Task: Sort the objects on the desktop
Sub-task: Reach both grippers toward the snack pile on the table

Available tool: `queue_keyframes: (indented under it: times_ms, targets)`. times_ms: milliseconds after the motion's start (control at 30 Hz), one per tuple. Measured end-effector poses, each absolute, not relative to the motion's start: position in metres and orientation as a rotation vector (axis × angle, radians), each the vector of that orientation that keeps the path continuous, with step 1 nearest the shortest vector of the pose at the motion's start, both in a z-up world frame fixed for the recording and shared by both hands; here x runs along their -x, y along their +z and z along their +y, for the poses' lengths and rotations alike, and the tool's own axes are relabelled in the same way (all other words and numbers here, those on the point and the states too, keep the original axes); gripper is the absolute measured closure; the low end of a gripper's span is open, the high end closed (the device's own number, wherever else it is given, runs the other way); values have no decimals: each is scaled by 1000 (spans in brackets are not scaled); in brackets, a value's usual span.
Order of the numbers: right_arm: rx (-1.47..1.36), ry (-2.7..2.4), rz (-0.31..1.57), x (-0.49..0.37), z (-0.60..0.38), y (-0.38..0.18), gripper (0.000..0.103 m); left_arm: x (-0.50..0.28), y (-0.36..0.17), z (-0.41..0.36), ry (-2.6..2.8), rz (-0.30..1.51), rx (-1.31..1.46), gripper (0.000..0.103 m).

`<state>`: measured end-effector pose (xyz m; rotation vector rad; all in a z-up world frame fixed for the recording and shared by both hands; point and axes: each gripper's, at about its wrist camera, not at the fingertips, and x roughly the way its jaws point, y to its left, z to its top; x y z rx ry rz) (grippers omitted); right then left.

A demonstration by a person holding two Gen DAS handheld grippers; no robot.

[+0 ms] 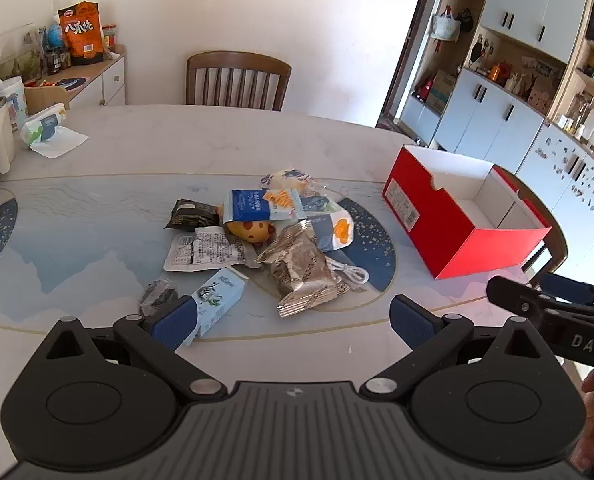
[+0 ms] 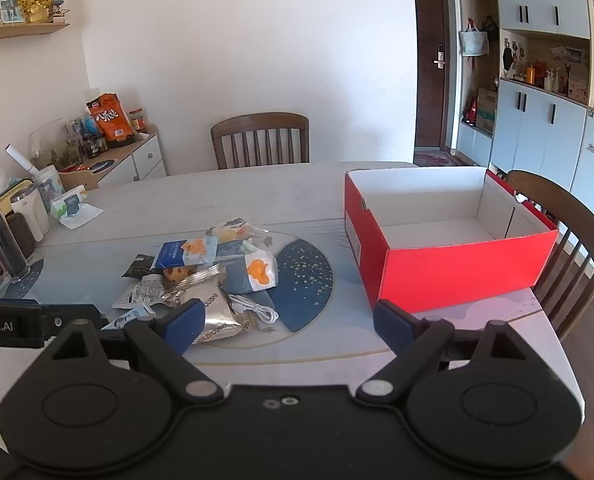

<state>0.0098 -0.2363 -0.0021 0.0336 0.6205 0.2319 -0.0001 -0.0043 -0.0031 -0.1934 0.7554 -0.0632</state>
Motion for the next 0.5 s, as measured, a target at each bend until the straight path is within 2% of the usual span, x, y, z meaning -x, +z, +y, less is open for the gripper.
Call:
queue_keyframes:
  times_ms: [500]
  targets:
    - [-15,305,601,-12,-240,-5,12,3,7,-18,-28,682,159,0]
